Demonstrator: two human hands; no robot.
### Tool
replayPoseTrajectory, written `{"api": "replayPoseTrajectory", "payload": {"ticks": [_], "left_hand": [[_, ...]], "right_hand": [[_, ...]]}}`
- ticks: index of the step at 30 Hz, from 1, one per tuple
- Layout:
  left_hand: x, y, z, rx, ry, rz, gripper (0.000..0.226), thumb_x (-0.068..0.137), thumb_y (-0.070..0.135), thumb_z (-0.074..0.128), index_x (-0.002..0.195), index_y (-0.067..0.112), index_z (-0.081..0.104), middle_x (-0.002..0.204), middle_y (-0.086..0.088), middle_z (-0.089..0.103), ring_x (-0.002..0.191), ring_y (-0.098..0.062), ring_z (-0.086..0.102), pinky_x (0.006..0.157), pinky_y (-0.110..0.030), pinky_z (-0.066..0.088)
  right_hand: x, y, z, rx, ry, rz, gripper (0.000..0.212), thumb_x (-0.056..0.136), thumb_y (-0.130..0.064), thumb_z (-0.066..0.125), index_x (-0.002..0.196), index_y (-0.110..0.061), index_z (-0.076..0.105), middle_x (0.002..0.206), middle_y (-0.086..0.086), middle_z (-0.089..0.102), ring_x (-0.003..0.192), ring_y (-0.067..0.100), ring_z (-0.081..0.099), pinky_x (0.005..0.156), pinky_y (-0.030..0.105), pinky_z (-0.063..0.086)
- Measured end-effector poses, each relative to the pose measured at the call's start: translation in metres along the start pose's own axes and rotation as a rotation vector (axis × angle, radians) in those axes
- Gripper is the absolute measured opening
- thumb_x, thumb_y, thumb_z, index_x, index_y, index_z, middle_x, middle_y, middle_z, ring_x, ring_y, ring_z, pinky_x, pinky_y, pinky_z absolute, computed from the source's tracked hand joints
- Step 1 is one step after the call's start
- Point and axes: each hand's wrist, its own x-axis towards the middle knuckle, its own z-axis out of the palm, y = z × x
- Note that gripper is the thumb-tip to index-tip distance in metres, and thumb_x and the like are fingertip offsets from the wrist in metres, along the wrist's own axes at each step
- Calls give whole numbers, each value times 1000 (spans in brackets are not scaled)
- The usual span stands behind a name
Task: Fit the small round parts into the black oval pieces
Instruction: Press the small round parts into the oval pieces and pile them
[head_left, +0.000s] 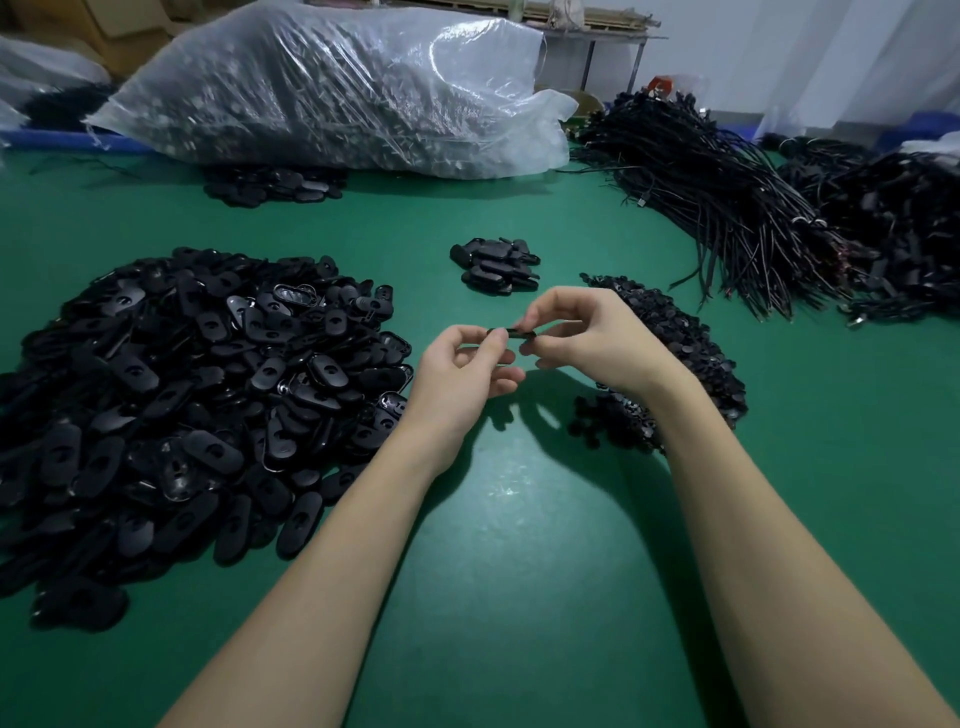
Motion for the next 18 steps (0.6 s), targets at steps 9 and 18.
{"api": "replayPoseTrajectory", "payload": {"ticks": [9, 18], "left_hand": [[0, 2, 0, -127, 0, -21, 7, 98, 7, 61, 92, 10, 59, 84, -3, 75, 79, -18, 75, 68, -21, 57], [0, 4, -4, -225, -14, -77, 5, 96, 6, 65, 91, 6, 66, 86, -7, 77, 86, -16, 76, 70, -17, 56]], "right_hand": [[1, 22, -24, -509, 267, 94, 22, 94, -17, 65, 102, -31, 79, 98, -12, 75, 90, 8, 68, 89, 33, 57], [5, 16, -8, -666, 244, 201, 9, 93, -28, 72, 97, -30, 79, 97, -2, 72, 95, 26, 66, 85, 39, 56]]}}
